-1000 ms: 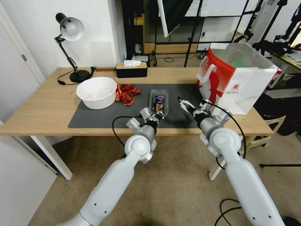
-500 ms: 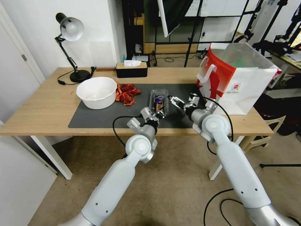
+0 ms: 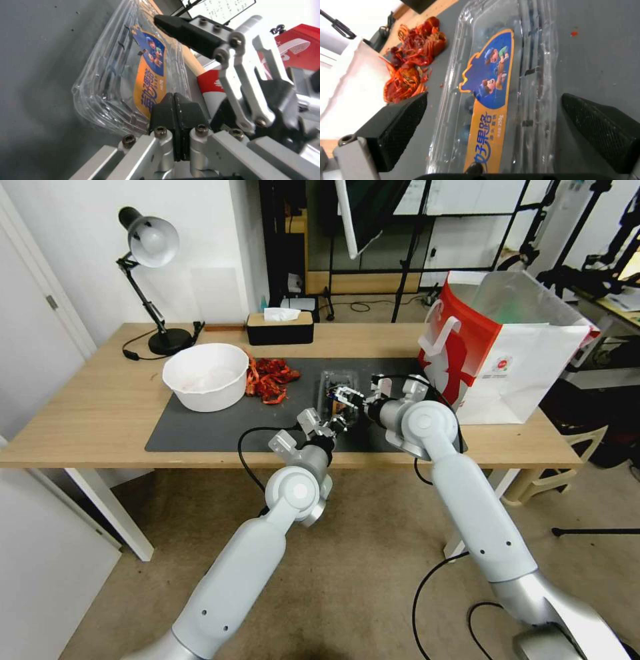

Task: Close the takeout container lid, then place the container into the takeout bag.

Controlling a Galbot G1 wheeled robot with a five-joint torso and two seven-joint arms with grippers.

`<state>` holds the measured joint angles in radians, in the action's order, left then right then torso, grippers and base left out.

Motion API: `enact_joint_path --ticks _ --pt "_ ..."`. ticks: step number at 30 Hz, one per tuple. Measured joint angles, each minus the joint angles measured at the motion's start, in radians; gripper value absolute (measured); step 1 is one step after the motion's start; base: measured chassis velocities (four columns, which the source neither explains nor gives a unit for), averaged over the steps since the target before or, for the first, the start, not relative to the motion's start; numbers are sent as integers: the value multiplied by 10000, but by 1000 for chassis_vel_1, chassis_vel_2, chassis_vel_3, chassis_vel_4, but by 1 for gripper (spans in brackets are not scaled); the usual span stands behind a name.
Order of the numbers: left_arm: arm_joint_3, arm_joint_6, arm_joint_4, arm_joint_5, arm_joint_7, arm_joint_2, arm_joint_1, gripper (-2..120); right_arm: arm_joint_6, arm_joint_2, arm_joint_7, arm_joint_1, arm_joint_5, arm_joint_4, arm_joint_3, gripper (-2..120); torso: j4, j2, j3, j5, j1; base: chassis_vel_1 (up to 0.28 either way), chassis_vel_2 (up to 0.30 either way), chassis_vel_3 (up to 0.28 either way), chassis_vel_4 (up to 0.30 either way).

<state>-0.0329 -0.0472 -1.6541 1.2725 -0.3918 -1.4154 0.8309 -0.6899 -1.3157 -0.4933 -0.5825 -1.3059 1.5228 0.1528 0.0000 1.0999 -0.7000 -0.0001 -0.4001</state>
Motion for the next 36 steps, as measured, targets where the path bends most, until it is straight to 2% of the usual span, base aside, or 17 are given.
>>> enact_joint_path --ticks 9,13,16,18,21,25,28,30,33,36 --pt "36 1 -181 72 11 53 36 0 -82 -146 -26 290 -114 -495 -27 100 -1 4 2 0 2 0 0 0 0" --pt "43 0 -176 83 10 92 31 0 -233 -146 -157 395 -294 -622 2 92 -3 4 3 0 2 0 0 0 0" --pt "51 7 -154 86 10 83 32 0 -348 -158 -282 443 -395 -719 29 81 -5 5 4 -1 4 0 0 0 0" --pt "52 9 -153 87 10 79 33 0 -356 -160 -284 446 -396 -745 32 78 -5 6 4 -2 4 0 0 0 0" --pt "79 18 -153 92 10 76 34 0 -360 -164 -279 431 -383 -812 53 64 -5 5 4 -1 5 0 0 0 0" --pt "88 21 -170 101 8 78 45 0 -360 -164 -262 408 -347 -825 65 55 -5 4 2 0 4 0 0 0 0" --pt "117 24 -195 113 6 95 70 0 -355 -164 -220 371 -283 -888 98 39 -4 3 1 1 3 0 0 0 0" --pt "127 28 -195 115 6 103 83 0 -343 -158 -193 354 -261 -900 107 36 -3 2 1 2 3 0 0 0 0" --pt "145 33 -195 117 8 131 104 0 -326 -132 -136 324 -247 -910 122 19 7 -1 -1 6 -1 0 0 0 0" --pt "163 41 -195 117 12 144 117 0 -323 -113 -108 316 -248 -910 144 13 9 -1 -2 6 0 0 0 0 0"
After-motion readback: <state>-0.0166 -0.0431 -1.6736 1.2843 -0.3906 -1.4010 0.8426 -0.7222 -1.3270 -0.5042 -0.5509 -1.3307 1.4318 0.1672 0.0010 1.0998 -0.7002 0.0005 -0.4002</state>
